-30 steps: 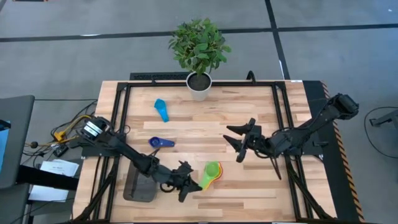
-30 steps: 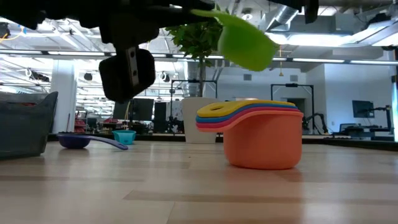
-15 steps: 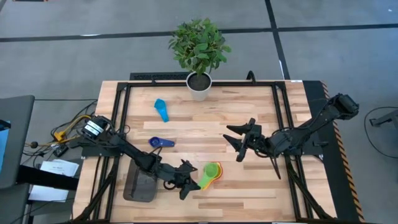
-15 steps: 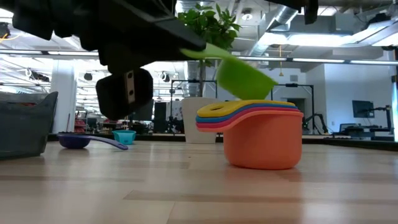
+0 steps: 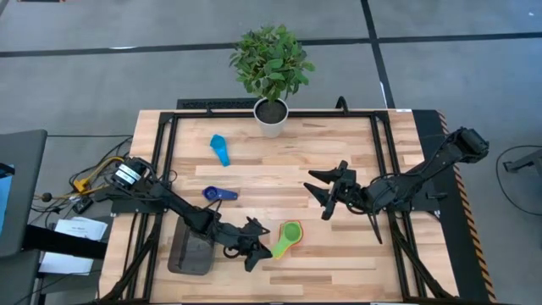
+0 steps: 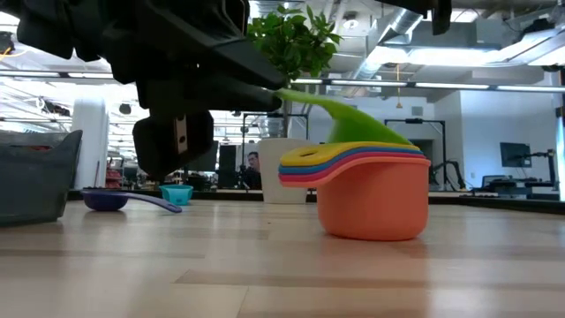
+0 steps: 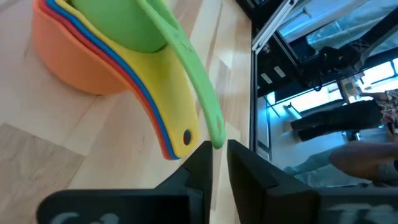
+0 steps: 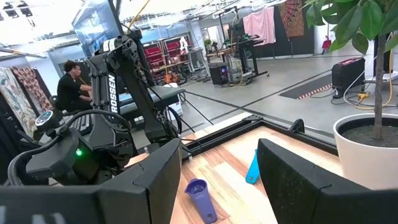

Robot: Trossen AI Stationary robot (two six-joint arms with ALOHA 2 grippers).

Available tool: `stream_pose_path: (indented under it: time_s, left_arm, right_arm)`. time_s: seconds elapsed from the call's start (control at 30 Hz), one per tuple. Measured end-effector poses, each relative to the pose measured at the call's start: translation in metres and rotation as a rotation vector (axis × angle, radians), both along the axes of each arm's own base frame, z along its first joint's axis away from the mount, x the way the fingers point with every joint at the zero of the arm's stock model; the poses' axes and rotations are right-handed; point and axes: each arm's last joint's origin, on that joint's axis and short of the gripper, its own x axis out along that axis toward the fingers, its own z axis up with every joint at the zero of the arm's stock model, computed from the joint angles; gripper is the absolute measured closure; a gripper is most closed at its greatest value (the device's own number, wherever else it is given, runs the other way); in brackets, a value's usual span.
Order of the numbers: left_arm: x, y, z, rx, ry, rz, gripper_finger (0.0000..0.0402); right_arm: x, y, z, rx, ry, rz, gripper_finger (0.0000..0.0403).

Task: Nest measuring cups in basket
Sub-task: Stack the green measuring cup on top of the yellow measuring cup, then stack the light blue measuring cup on top of the green measuring cup

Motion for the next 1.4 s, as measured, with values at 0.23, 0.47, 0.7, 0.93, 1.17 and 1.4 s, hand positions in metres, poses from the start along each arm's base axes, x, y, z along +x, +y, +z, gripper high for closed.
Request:
stream_pose_path:
  time_s: [0.23, 0.47, 0.7, 0.93, 1.17, 1.4]
  left_arm:
    - [0.0, 0.0, 0.0, -0.013, 0.009, -0.041, 0.0327]
    - [0.0, 0.0, 0.0, -0.053, 0.023, -0.141, 0.0317]
    - [-0.003, 0.012, 0.02, 0.011, 0.017, -0.129, 0.0317]
    - [-0.03, 0.058, 0.06, 0.281, 0.167, 0.047, 0.0317]
    - [-0.071, 0.129, 0.086, 0.557, 0.401, 0.33, 0.0317]
    - [-0.092, 0.217, 0.085, 0.716, 0.661, 0.504, 0.0317]
  right_arm:
    - [0.0, 0.0, 0.0, 0.0, 0.0, 0.0, 0.0168]
    - [0.0, 0.0, 0.0, -0.001, 0.001, 0.0, 0.0168]
    - [0.0, 0.0, 0.0, -0.003, 0.005, 0.0, 0.0168]
    - [0.001, -0.001, -0.004, 0.001, 0.03, -0.006, 0.0168]
    - [0.002, -0.003, -0.005, 0.005, 0.038, -0.013, 0.0168]
    - [0.002, -0.005, -0.009, 0.053, 0.05, -0.019, 0.0168]
